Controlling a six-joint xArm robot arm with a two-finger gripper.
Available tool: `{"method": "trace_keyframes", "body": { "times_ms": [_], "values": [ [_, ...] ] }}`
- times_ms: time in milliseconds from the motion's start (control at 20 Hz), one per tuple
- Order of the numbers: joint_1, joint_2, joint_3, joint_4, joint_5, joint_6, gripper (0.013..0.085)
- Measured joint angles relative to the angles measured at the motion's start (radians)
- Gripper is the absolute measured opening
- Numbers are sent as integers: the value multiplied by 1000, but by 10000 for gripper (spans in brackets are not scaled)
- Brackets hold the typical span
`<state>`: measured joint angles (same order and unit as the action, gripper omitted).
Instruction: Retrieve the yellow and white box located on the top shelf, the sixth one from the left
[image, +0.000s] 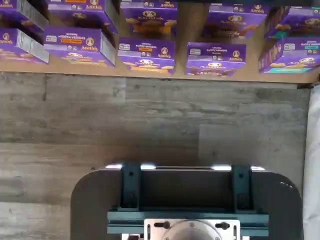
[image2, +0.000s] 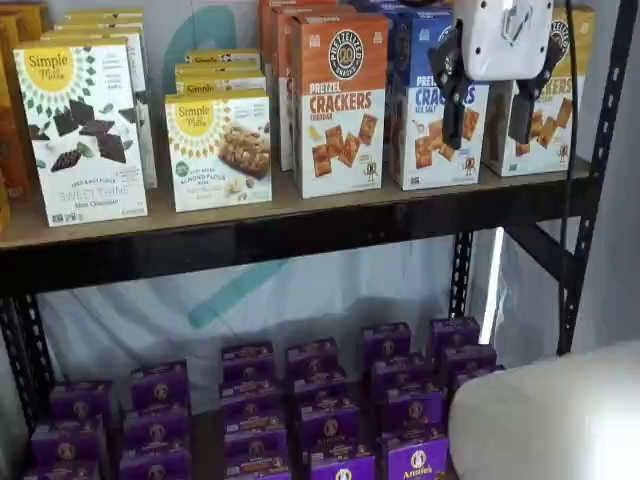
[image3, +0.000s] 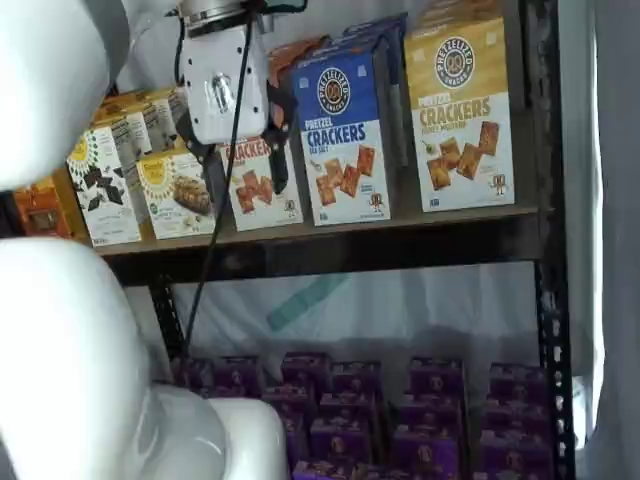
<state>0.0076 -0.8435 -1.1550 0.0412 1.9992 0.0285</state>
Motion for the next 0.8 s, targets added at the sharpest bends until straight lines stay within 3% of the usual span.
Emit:
{"method": "trace_keyframes", "body": {
  "times_ms": [250,550,700,800],
  "values": [
    [-3,7,-4,4,17,-1,850],
    [-17,-6,17,-34,-31,-30,850],
    [-71,-3,24,-69,-91,-93,850],
    [-139,10,20,-72,-133,-157,850]
  ]
}}
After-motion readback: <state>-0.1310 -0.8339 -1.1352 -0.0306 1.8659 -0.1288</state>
